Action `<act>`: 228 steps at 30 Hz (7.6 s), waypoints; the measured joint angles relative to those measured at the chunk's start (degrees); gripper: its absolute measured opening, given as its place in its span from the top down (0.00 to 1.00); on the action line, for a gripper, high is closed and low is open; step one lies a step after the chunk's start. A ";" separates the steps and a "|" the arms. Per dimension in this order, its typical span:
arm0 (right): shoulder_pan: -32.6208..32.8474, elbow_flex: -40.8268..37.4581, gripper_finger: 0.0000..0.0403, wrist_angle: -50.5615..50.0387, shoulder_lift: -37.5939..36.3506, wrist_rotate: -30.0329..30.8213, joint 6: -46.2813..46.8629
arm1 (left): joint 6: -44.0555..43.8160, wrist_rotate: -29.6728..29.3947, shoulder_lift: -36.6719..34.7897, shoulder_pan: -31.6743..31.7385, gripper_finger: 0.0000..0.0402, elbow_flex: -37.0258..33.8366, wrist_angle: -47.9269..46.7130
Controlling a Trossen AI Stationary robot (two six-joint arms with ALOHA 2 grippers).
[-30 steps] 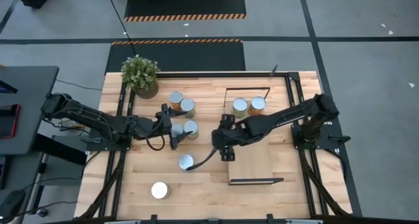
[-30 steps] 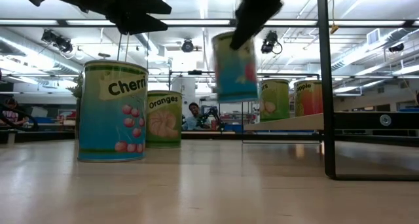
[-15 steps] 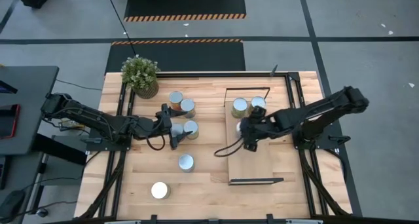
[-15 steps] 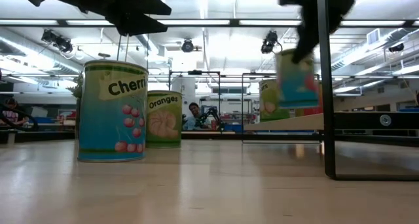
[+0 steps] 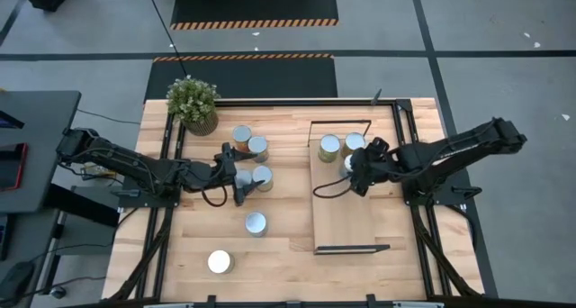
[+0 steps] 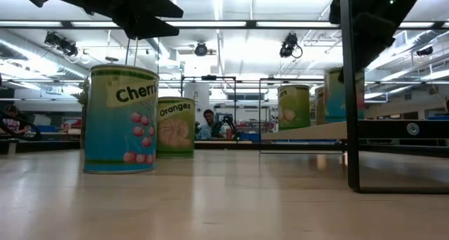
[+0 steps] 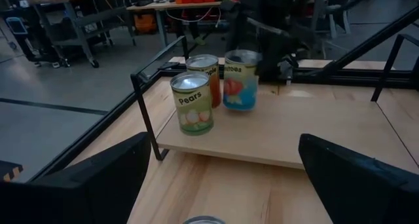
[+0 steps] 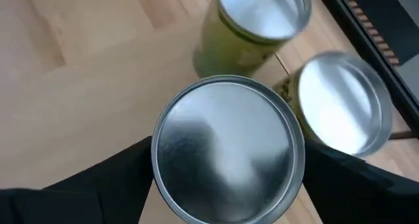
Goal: Pick and place cans onto a shelf
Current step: Put the canned tomatoes on the shelf, then put the canned pineapple on the shelf
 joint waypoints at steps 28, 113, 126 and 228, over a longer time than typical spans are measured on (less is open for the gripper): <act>-3.56 2.71 0.05 -10.53 1.16 -5.51 2.52 | -1.46 0.01 0.00 0.00 0.01 0.00 -1.55; 4.33 36.78 0.06 -3.15 28.64 -5.11 -23.25 | -4.15 28.05 5.52 34.31 0.02 19.60 -46.70; 8.65 17.40 0.06 11.75 14.34 0.11 -23.41 | 6.57 28.89 20.02 41.90 0.02 35.39 -61.45; 8.33 10.52 0.06 25.08 12.05 -4.40 -27.40 | 29.45 28.14 39.50 47.15 0.01 39.32 -65.52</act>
